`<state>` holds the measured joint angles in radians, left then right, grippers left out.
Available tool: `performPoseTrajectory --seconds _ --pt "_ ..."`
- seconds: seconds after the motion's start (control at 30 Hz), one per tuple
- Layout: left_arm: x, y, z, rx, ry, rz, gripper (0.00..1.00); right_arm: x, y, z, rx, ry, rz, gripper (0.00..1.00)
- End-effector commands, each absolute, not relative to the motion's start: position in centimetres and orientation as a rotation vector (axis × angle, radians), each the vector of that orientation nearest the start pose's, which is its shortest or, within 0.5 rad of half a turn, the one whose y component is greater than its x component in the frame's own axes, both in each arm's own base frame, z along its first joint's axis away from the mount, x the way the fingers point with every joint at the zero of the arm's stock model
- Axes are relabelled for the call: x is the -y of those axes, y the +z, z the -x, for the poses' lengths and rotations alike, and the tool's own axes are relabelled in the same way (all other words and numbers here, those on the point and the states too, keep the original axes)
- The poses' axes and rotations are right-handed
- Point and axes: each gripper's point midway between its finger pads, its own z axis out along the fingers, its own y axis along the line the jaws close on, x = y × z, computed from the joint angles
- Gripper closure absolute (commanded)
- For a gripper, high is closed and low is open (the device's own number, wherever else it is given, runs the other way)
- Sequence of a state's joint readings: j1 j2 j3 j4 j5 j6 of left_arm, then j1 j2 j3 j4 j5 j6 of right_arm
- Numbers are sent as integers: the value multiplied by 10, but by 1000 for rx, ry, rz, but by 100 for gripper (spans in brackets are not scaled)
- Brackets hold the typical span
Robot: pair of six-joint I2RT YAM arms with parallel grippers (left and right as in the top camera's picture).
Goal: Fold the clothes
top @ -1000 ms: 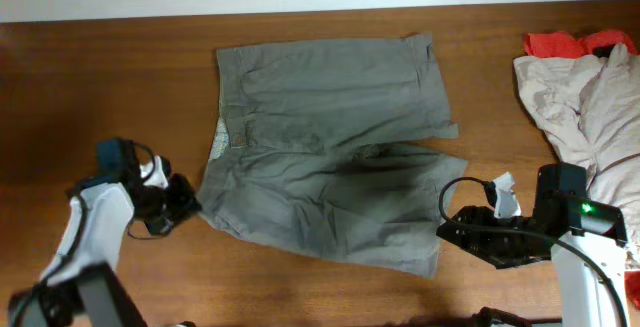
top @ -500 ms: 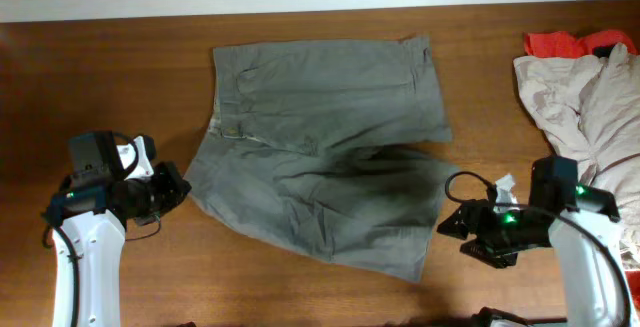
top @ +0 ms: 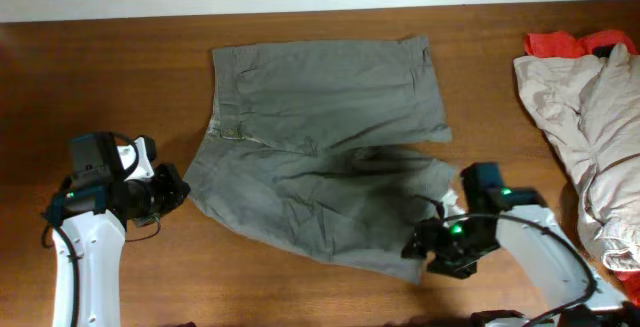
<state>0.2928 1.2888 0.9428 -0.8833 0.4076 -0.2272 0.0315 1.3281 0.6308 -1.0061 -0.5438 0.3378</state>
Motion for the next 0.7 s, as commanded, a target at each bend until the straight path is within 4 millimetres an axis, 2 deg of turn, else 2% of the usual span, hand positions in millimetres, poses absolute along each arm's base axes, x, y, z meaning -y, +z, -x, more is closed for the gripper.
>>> performPoseTrajectory --seconds 0.0,0.13,0.33,0.5,0.67 --pt "-16 130 -285 -2652 -523 568 99 -82 18 -137 -3257 604 -775 33" --pt "-16 130 -285 -2652 -522 567 99 -73 9 -133 -3250 501 -857 32" --pt "-16 130 -286 -2649 -522 566 100 -76 -3 -127 -3223 531 -972 32" --pt "-16 130 -286 -2648 -521 566 100 -88 -5 -123 -3217 661 -978 41" --pt "-16 130 -287 -2645 -520 564 100 -91 -4 -122 -3215 686 -1013 48"
